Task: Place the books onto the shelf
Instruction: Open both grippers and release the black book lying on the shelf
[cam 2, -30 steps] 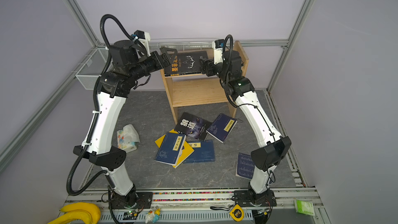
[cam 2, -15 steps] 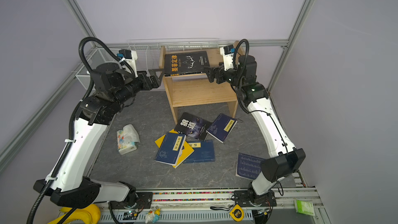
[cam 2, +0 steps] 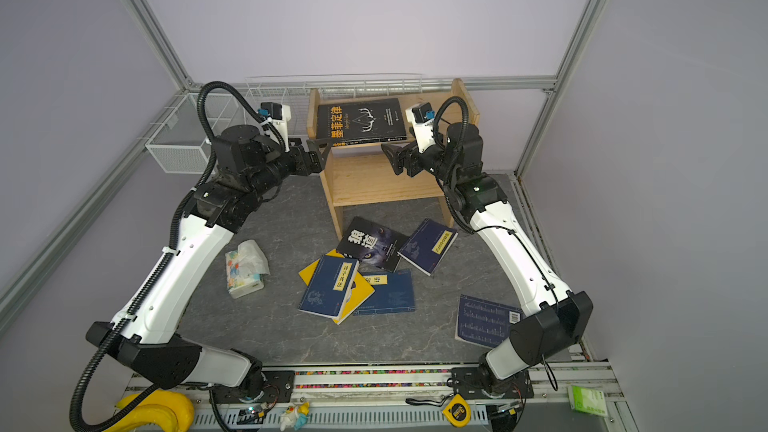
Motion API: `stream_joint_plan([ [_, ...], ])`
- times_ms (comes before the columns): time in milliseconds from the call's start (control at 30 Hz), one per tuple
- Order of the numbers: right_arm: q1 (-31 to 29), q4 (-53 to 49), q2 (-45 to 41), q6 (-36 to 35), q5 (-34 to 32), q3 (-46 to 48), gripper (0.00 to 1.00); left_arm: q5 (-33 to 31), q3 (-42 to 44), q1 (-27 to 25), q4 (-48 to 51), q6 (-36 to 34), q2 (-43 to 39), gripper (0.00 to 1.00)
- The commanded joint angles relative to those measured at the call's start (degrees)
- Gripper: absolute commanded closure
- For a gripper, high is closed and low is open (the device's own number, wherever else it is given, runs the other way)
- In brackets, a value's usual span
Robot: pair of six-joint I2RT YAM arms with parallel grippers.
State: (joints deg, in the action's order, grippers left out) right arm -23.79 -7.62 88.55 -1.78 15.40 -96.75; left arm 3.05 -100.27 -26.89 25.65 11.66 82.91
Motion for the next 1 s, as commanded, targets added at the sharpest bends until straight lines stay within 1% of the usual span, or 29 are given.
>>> stream_joint_plan([
  [0, -0.1, -3.4, 2.2, -0.7, -4.1, 1.4, 0.1, -1.0, 0.5, 0.0, -2.8, -1.4, 0.3, 0.11],
  [133, -0.1, -2.1, 2.7, 0.9, -5.8, 1.7, 0.13, -0.6, 1.6, 0.0, -2.8, -2.2, 0.2, 0.13],
  [267, -0.2, -1.9, 3.3, 1.4, -5.5, 1.6, 0.17, 0.8, 3.4, 0.0, -3.5, -4.1, -0.4, 0.1],
  [400, -0.6, -2.2, 3.7, 1.8, -6.8, 1.2, 0.19, 0.0, 3.5, 0.1, -2.7, -5.4, 0.0, 0.1],
  [667, -1.5, -3.0, 4.4, 1.3, -6.6, 0.8, 0.24, -2.1, 3.4, 0.0, -4.1, -5.2, 1.0, 0.19],
  [800, -2.2, -3.3, 5.0, 0.9, -6.4, 0.0, 0.26, -5.2, 3.6, 0.0, -4.5, -5.0, 1.4, 0.23],
  [967, -2.7, -3.7, 5.7, 0.7, -6.9, -0.6, 0.27, -5.7, 3.7, 0.0, -4.9, -5.1, 1.6, 0.24],
])
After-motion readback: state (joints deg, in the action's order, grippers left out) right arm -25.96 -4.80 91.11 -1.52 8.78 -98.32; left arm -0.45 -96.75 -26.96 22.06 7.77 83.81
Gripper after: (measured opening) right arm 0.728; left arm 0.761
